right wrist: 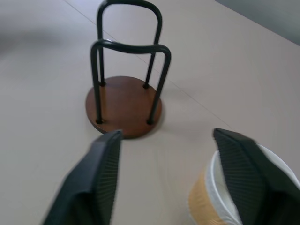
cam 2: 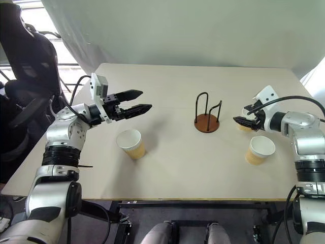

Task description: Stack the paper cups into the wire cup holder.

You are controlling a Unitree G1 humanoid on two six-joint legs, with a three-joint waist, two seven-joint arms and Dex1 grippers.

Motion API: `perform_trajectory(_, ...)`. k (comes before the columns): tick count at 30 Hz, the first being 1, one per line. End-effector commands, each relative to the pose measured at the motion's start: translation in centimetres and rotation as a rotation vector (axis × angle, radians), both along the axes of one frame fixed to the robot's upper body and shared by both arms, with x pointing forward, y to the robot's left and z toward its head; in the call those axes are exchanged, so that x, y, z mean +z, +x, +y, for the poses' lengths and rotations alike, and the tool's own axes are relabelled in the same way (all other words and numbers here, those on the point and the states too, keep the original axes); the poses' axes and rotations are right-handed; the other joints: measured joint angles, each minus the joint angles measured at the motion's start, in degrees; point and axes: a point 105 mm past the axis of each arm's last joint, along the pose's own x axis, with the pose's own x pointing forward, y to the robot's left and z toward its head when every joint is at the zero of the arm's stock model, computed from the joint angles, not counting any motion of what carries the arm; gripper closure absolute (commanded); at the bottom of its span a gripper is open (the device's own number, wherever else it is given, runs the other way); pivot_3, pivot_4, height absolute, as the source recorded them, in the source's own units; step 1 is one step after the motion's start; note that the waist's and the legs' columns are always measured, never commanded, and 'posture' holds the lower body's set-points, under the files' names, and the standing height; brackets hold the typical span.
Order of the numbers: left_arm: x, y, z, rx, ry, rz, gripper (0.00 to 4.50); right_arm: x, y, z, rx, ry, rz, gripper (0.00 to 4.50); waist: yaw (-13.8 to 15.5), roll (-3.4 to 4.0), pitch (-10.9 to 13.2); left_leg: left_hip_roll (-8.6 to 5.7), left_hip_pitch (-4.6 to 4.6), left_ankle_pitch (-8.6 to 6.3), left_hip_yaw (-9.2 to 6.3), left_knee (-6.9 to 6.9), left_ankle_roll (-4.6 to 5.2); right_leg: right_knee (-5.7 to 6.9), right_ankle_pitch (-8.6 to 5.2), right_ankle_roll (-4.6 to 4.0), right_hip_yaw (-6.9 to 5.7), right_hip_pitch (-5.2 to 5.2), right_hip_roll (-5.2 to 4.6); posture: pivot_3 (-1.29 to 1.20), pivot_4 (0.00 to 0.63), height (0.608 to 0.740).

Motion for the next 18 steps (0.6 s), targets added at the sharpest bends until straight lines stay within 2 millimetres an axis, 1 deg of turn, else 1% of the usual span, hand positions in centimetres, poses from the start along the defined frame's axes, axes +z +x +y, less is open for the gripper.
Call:
perform_trajectory(1,1.9,-0.1,0.3,-0.005,0.016,-0.067,0.0,1.4,-0.7,0.7,0.044,0.008,-0.025,0.05,0.0,0.0,0.0,0.0,-0.01,0.0,0.0,0.0,0.0,-0.01,0.0,0.0,0.0,0.0,0.0,0.0,0.15,0.74)
perform_trajectory(4,2.0,0.0,0.2,-0.008,0.02,-0.076,0.0,1.8,-0.1,1.6,0.011,0.083,-0.017,0.05,-0.1,0.0,0.0,0.0,-0.01,-0.01,0.0,0.0,0.01,-0.02,-0.03,0.04,0.0,0.0,0.01,0.0,0.15,0.74)
perform_trajectory(6,2.1,0.1,0.2,-0.008,0.021,-0.082,0.0,2.4,-0.4,2.9,0.039,0.149,0.01,0.05,-0.1,0.0,0.0,0.0,0.0,-0.01,0.0,0.0,0.01,-0.01,-0.03,0.05,0.0,-0.01,0.01,0.0,0.15,0.74)
perform_trajectory(8,2.2,0.1,0.2,-0.009,0.021,-0.086,0.0,2.5,-1.0,4.1,0.076,0.177,0.043,0.05,-0.1,0.0,0.0,0.0,-0.01,-0.01,0.0,0.0,0.01,0.0,-0.1,0.16,0.0,-0.03,0.02,0.0,0.15,0.74)
perform_trajectory(10,2.3,0.2,0.2,-0.008,0.023,-0.09,0.0,2.6,-1.3,4.7,0.089,0.185,0.062,0.05,-0.1,0.0,0.0,-0.01,-0.03,0.0,0.0,0.0,0.04,0.0,-0.12,0.19,0.0,-0.03,0.02,0.0,0.15,0.74)
perform_trajectory(12,2.5,0.2,0.2,-0.008,0.026,-0.097,0.0,2.8,-1.4,5.0,0.087,0.195,0.084,0.05,-0.1,0.0,0.0,-0.02,-0.02,-0.01,0.01,0.0,0.06,0.0,-0.13,0.16,0.0,-0.02,0.02,0.0,0.15,0.74)
perform_trajectory(14,2.6,0.1,0.2,-0.026,0.03,-0.1,0.0,2.7,-1.4,5.0,0.08,0.165,0.088,0.05,0.0,0.0,0.0,-0.02,-0.04,-0.01,0.0,0.0,0.06,-0.01,-0.11,0.1,0.0,-0.02,0.02,0.0,0.15,0.74)
perform_trajectory(18,2.8,-1.2,0.1,-0.14,0.028,-0.071,0.0,2.3,-1.2,5.4,0.074,0.135,0.096,0.05,0.1,0.0,0.0,-0.02,-0.04,-0.04,-0.01,0.0,0.05,-0.01,-0.12,0.08,0.0,-0.02,0.02,0.0,0.15,0.74)
